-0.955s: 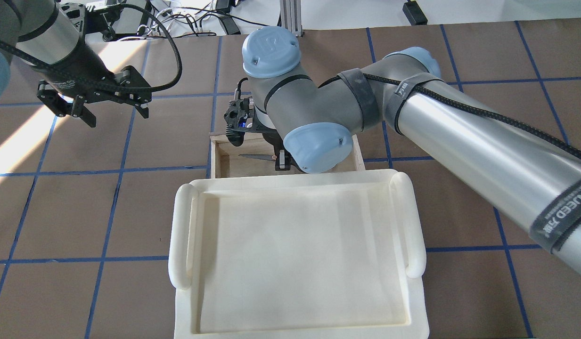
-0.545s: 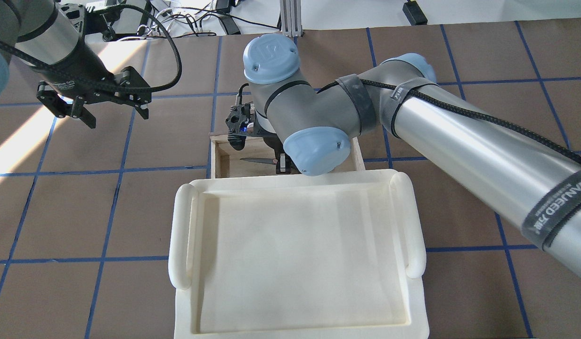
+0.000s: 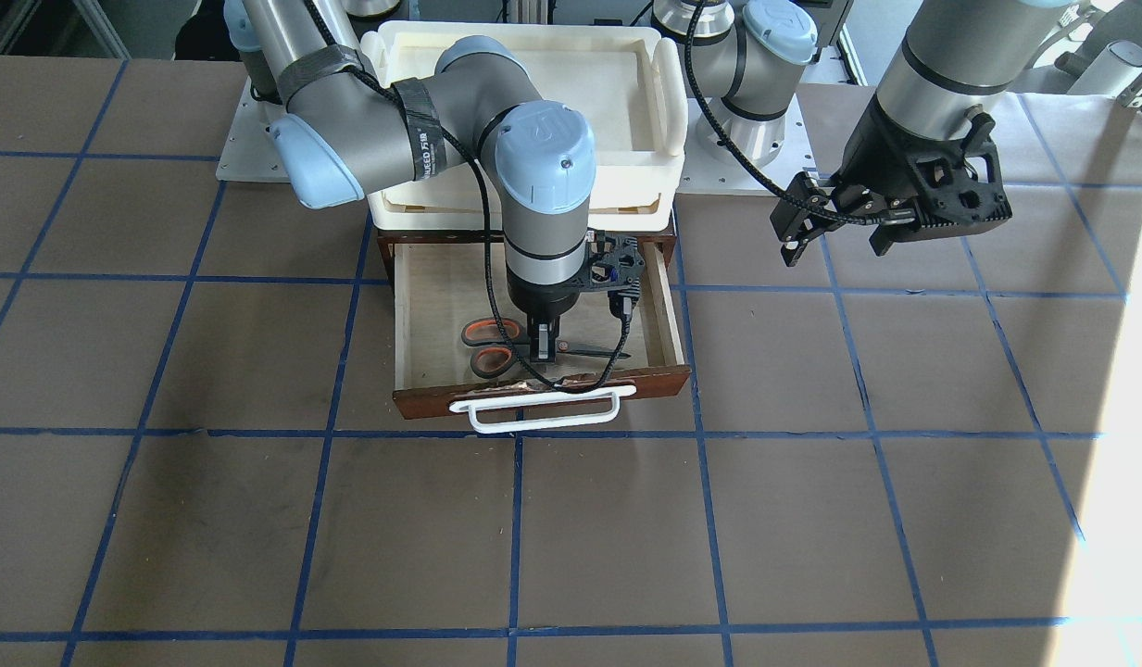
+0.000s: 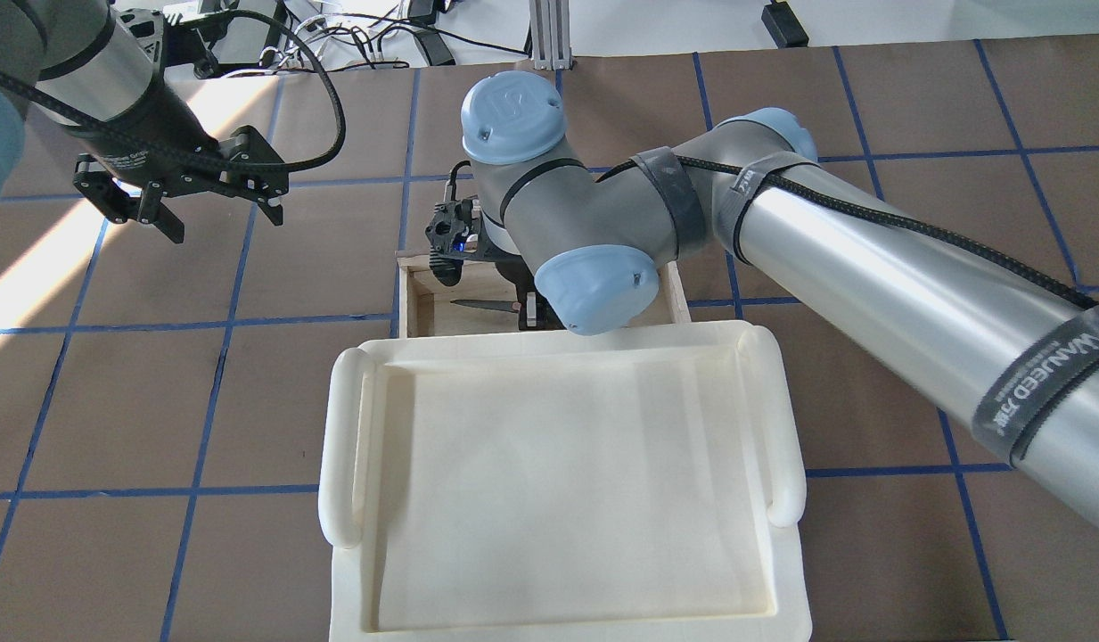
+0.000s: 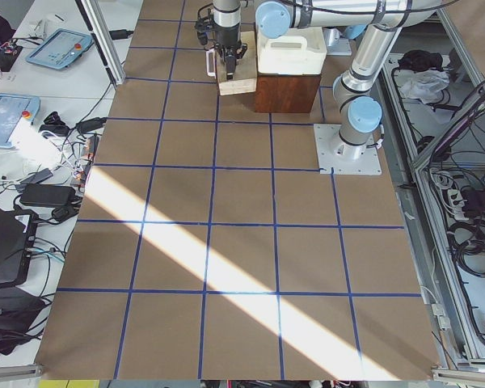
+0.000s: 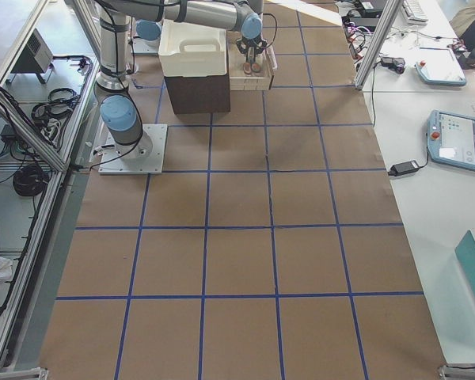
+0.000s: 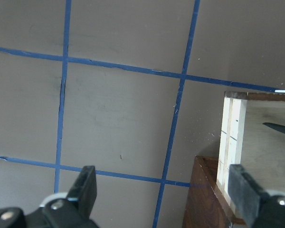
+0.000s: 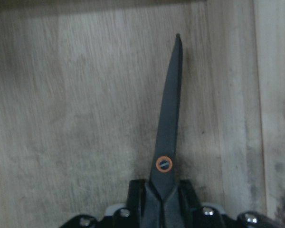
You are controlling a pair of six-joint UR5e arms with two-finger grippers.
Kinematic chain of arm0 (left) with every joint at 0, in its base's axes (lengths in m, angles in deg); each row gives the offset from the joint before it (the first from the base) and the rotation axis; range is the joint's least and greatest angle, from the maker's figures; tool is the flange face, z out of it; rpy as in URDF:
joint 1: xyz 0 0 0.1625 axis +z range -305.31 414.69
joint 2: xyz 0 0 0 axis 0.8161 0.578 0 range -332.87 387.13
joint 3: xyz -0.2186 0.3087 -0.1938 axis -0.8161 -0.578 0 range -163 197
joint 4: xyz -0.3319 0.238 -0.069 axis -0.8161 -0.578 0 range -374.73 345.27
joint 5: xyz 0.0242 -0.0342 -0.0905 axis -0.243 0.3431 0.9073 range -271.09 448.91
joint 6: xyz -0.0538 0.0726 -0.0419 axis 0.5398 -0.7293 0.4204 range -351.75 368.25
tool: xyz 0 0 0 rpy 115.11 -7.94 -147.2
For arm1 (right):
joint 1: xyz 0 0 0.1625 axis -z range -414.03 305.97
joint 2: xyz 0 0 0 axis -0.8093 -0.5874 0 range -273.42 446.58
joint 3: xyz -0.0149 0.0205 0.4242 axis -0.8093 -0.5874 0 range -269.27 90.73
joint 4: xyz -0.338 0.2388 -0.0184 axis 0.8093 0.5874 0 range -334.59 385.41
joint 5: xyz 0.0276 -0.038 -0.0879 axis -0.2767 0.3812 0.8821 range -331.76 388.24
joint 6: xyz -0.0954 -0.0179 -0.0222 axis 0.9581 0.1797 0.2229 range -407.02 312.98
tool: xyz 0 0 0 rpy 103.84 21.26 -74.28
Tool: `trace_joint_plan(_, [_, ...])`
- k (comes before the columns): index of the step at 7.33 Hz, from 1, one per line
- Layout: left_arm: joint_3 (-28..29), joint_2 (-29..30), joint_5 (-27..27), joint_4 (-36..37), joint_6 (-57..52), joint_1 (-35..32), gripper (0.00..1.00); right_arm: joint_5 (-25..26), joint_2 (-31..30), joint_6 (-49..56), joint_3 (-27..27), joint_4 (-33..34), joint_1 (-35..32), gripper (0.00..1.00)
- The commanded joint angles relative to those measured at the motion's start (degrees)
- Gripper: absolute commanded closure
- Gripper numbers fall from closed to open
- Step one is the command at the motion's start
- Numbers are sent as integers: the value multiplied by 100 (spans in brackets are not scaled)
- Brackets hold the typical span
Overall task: Put scissors in drawer and close it
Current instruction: 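Lower the scissors into the drawer and open the right gripper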
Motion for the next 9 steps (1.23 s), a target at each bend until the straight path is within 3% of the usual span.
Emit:
trace_joint_plan(1, [0, 13, 9, 30, 24, 3, 0, -90, 9, 18, -2, -8, 0, 6])
trace_joint_plan(2, [0, 4, 9, 31, 24, 3, 0, -82, -35, 53, -11, -26, 9, 1])
trace_joint_plan(4, [0, 4, 52, 22, -37, 3, 0, -64, -192, 246, -325, -104, 192, 1])
trace_joint_plan(6, [0, -14, 35, 31, -46, 12, 0, -432, -447, 28, -494, -280, 578, 0])
trace_joint_plan(9, [17, 12, 78, 13, -63, 38, 0, -442, -921, 45, -626, -1060, 1315, 0])
